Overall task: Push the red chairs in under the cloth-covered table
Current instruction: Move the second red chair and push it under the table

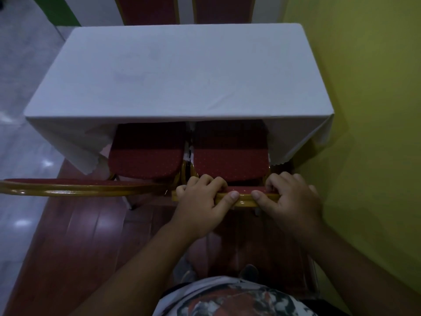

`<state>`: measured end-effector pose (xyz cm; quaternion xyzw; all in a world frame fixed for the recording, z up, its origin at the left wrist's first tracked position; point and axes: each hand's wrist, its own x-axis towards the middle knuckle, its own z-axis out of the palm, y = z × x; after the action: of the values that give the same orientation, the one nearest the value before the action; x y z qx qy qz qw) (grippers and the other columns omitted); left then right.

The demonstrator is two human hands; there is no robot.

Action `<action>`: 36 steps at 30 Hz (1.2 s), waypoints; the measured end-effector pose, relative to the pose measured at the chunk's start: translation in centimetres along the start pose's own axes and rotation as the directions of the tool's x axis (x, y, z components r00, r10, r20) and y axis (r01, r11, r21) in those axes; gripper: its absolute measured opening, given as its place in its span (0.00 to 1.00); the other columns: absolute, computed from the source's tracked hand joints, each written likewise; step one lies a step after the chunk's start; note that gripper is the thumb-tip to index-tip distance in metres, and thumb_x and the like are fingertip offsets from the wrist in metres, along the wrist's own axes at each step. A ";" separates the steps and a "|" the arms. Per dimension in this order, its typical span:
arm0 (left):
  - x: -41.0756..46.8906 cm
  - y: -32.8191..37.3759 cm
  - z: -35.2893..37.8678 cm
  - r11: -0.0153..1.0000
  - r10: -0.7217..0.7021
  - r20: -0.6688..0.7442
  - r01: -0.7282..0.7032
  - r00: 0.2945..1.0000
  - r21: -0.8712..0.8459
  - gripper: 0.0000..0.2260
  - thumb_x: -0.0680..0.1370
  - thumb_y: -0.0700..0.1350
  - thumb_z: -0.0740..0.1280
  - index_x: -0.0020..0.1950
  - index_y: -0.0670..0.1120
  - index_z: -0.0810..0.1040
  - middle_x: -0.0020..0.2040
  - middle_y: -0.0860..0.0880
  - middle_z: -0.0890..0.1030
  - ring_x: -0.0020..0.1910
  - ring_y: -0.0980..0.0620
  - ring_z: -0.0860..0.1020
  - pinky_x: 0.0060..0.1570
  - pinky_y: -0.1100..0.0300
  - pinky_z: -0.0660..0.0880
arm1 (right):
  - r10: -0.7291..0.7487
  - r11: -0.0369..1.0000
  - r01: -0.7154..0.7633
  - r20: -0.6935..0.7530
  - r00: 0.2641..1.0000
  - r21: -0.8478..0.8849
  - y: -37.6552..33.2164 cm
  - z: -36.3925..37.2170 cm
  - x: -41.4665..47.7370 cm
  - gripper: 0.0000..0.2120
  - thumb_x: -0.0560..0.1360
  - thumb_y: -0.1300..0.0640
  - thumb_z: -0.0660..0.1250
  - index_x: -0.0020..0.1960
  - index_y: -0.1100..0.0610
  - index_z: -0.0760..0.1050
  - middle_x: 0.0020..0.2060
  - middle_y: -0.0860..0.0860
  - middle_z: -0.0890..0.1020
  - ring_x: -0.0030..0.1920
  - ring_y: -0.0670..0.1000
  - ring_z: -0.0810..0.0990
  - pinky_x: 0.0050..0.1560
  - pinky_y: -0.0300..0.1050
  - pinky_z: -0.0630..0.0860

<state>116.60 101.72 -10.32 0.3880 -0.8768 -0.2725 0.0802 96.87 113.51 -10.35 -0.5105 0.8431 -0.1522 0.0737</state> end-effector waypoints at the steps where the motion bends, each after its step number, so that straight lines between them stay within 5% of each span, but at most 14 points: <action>1: 0.0 0.0 0.0 1.000 0.001 -0.003 -0.001 1.000 -0.005 0.23 0.77 0.73 0.48 0.56 0.62 0.74 0.50 0.61 0.73 0.52 0.57 0.67 0.51 0.52 0.59 | 0.001 1.000 -0.001 0.002 1.000 0.001 0.0 0.0 0.0 0.28 0.70 0.22 0.47 0.40 0.44 0.67 0.36 0.42 0.70 0.42 0.49 0.69 0.44 0.51 0.67; 36: -0.1 0.0 0.2 1.000 0.004 -0.033 -0.004 0.999 0.000 0.23 0.77 0.72 0.49 0.51 0.59 0.75 0.48 0.58 0.76 0.53 0.55 0.70 0.53 0.51 0.61 | 0.050 0.997 -0.053 0.045 0.998 0.049 -0.5 -0.7 -0.1 0.30 0.69 0.21 0.49 0.41 0.46 0.70 0.40 0.44 0.75 0.48 0.50 0.72 0.51 0.56 0.70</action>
<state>116.59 101.84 -10.47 0.3908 -0.8760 -0.2661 0.0954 97.09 113.50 -9.54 -0.4899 0.8500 -0.1602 0.1091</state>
